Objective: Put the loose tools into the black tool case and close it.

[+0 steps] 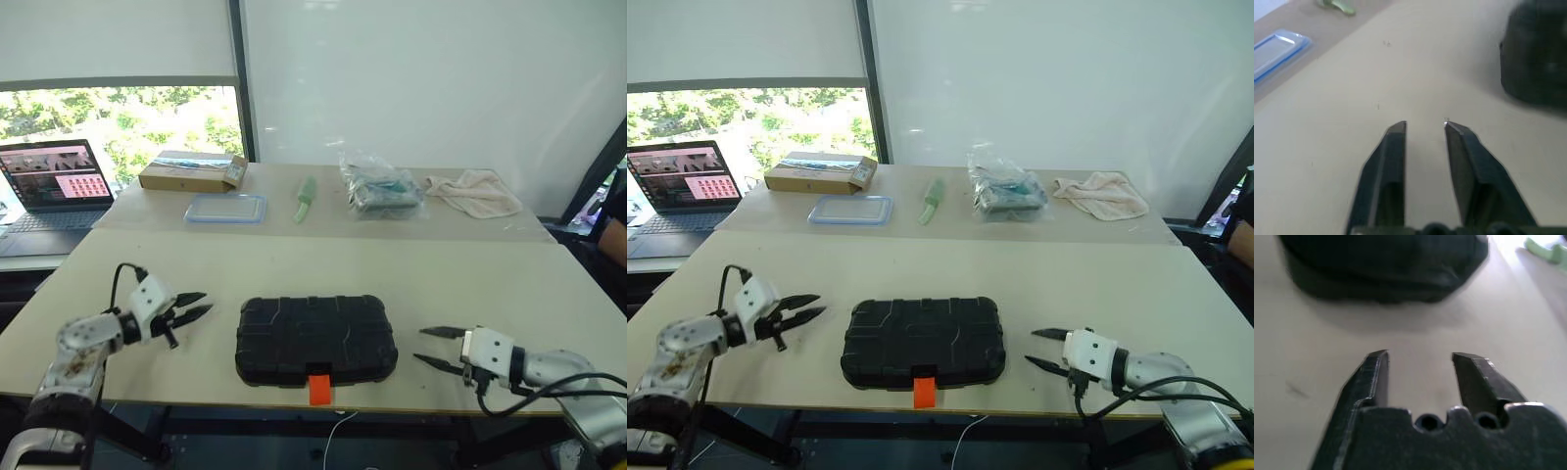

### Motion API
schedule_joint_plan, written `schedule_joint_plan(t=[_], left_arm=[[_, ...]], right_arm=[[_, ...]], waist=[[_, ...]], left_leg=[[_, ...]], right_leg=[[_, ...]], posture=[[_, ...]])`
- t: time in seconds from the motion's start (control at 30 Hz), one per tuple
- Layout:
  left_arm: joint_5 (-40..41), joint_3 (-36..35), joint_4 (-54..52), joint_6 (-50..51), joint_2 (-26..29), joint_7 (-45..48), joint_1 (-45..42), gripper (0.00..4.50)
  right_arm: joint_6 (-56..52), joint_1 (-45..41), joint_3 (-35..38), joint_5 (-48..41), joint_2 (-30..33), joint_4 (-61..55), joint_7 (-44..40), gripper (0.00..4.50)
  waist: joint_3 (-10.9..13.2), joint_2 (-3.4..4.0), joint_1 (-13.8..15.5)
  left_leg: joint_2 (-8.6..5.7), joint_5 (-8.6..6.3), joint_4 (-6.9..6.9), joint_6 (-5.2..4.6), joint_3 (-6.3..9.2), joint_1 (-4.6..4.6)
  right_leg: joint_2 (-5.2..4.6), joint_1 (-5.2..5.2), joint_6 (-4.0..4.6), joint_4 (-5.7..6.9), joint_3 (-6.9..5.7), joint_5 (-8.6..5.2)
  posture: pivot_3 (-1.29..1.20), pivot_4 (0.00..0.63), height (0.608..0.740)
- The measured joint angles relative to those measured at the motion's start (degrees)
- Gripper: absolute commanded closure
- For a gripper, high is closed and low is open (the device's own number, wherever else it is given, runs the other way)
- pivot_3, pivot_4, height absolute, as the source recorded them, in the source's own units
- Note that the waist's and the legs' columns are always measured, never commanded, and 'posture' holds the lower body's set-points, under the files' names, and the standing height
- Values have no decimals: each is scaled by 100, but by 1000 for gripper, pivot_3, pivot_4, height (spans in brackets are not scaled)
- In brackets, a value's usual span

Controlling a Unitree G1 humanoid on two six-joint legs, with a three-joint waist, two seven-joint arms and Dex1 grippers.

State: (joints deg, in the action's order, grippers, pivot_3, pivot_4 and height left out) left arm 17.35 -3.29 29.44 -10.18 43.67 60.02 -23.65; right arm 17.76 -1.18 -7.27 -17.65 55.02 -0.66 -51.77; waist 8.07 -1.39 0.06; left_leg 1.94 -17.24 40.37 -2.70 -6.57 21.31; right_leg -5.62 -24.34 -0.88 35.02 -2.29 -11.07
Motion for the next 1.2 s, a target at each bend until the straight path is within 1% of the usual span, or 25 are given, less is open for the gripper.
schedule_joint_plan(t=[0.03,0.07,0.1,0.13,0.23,0.3,0.37,0.43,0.47,0.57,0.63,0.7,0.77,0.93,1.1,1.13,1.2], left_arm=[[11,21,-59,218,-28,30,-129,4490],[5,54,-70,355,-60,40,-235,4500],[-52,143,-54,526,-109,70,-418,4500],[-209,313,42,687,-235,81,-753,4500],[-488,614,241,890,-464,145,-1198,4500],[-690,779,518,928,-601,185,-1414,4500],[-918,947,903,897,-797,194,-1624,4500],[-1107,1078,1290,759,-966,200,-1795,4500],[-1206,1144,1454,684,-1047,231,-1888,4500],[-1282,1162,1712,631,-1077,360,-1966,4500],[-1268,1116,1783,632,-1105,473,-1954,4500],[-1232,1021,1746,642,-1094,543,-1908,4500],[-1129,893,1639,703,-1080,581,-1777,4500],[-881,514,1085,1014,-1000,462,-1269,4500],[-572,148,389,1509,-871,357,-793,4500],[-527,94,265,1559,-815,369,-738,4500],[-323,-82,45,1612,-682,484,-717,4500]], right_arm=[[-345,249,62,-189,102,-446,-73,3541],[-574,417,78,-281,172,-743,-94,3815],[-837,625,81,-299,210,-1090,-96,4188],[-1232,808,-69,-272,201,-1530,-76,4482],[-1723,850,-442,17,-67,-2028,-4,4482],[-2007,746,-628,317,-251,-2046,92,4482],[-2277,446,-829,561,-506,-2033,137,4482],[-2516,75,-934,768,-852,-1967,281,4482],[-2638,-162,-971,886,-1023,-1873,364,4482],[-2798,-582,-1020,1124,-1214,-1577,407,4482],[-2838,-947,-1006,1303,-1308,-1268,443,4482],[-2851,-1185,-978,1414,-1416,-1039,478,4482],[-2853,-1436,-973,1505,-1566,-739,538,4482],[-2744,-1864,-932,1660,-1740,-59,606,4482],[-2533,-1850,-752,1635,-1747,158,584,4482],[-2520,-1771,-657,1593,-1717,119,561,4482],[-2529,-1348,-306,1359,-1447,-172,392,4482]], waist=[[-1,-2,1],[-1,-3,13],[0,-6,21],[1,-14,45],[1,-16,55],[4,-21,37],[8,-28,12],[14,-62,-44],[16,-65,-58],[17,-63,-68],[17,-64,-70],[17,-64,-71],[17,-64,-82],[17,-64,-79],[18,-63,-64],[18,-63,-47],[22,-61,21]], left_leg=[[0,0,1,0,0,-1],[-1,-1,1,0,1,-1],[-1,0,2,0,3,-1],[-2,0,4,2,5,-1],[-7,1,9,3,1,1],[-7,1,9,2,-2,1],[-9,1,15,3,-1,4],[1,8,18,15,2,4],[-1,12,21,20,4,13],[0,11,28,18,5,23],[0,10,44,17,7,61],[-2,14,52,20,6,93],[-2,35,57,56,5,95],[0,31,52,51,6,100],[0,28,54,46,8,101],[0,28,54,46,9,102],[-1,28,54,45,13,106]], right_leg=[[1,0,0,0,0,0],[1,0,-1,1,0,-1],[5,1,-1,1,-1,-2],[12,2,-1,-1,0,-2],[13,0,-3,0,5,-4],[18,-1,-4,-2,9,-4],[27,-3,-2,-2,9,-4],[40,-5,6,0,8,0],[38,-14,8,5,6,1],[35,-22,10,9,6,2],[34,-52,10,16,4,3],[32,-83,11,25,5,5],[33,-87,12,31,5,5],[30,-87,9,19,4,5],[20,-85,1,21,4,9],[19,-85,0,21,3,9],[16,-85,0,17,-2,9]], posture=[[0,150,740],[0,150,740],[0,150,740],[0,150,740],[0,150,740],[0,150,740],[0,150,740],[0,150,740],[0,150,740],[0,150,740],[0,150,740],[0,150,740],[0,150,740],[0,150,740],[0,150,740],[0,150,740],[0,150,740]])
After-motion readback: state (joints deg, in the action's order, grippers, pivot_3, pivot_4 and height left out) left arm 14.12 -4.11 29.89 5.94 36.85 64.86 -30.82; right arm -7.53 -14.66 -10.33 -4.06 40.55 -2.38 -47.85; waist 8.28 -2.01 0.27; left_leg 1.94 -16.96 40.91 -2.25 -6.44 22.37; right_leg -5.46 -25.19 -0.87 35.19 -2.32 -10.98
